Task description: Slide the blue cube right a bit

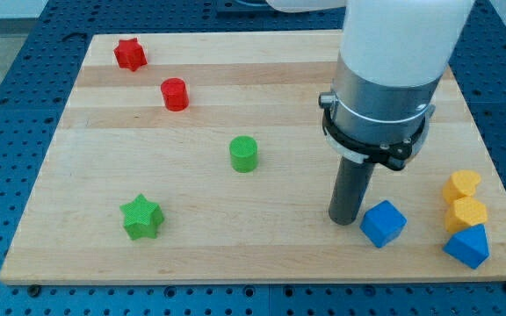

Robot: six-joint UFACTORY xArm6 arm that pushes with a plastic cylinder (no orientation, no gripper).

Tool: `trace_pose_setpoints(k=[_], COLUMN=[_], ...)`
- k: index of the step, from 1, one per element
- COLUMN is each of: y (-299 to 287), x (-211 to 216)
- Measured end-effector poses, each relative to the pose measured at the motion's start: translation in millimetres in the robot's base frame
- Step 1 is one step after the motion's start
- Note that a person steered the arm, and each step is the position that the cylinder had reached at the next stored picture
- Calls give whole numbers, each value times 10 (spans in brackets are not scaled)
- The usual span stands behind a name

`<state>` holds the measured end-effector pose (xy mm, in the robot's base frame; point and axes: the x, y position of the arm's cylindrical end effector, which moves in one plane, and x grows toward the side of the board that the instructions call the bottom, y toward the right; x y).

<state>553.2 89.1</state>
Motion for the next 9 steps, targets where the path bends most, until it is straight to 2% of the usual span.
trace_pose_setpoints(k=[2, 9], y=[-1, 363], x=[105, 48])
